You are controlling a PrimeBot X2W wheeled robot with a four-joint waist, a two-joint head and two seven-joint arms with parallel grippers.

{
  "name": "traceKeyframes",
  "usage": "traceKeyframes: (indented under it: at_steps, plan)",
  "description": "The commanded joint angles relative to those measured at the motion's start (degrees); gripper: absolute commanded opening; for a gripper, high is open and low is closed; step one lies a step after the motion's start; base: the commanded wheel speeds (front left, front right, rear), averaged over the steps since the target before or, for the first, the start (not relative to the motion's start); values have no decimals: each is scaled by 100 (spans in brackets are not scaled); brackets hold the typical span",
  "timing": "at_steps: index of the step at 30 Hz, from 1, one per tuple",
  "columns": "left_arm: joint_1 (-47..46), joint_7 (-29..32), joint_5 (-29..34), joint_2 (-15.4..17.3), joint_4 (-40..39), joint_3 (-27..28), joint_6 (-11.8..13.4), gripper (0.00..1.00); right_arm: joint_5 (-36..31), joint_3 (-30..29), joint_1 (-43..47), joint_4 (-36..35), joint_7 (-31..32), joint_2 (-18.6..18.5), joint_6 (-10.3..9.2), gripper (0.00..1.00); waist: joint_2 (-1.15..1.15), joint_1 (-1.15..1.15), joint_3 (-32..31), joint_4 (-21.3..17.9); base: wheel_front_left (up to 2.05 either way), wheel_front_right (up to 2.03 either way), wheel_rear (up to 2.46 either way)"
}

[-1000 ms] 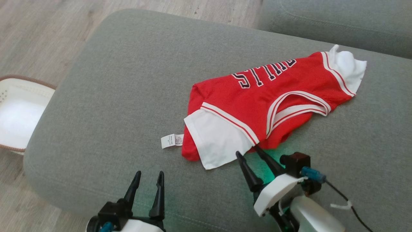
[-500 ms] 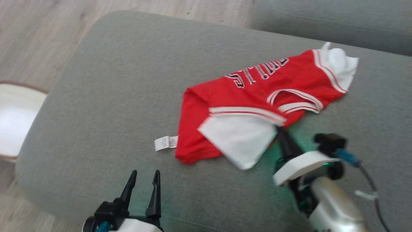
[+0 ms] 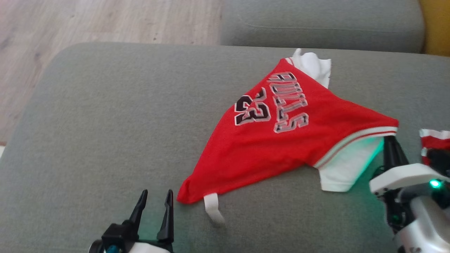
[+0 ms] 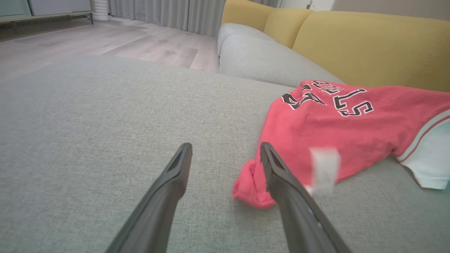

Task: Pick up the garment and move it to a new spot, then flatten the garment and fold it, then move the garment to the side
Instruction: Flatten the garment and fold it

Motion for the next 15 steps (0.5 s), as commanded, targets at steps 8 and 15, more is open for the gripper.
traceKeyframes:
  at_steps: [8, 15]
  plan:
    - [-108, -30, 118, -5, -92, 185, 42, 100, -550, -96, -252, -123, 508, -425, 11, 100, 0, 0, 25, -216, 0, 0, 0]
    - [-139, -30, 261, -5, -193, 248, 257, 100, -2785, -638, -170, -141, -229, 48, 11, 100, 0, 0, 43, -244, 0, 0, 0]
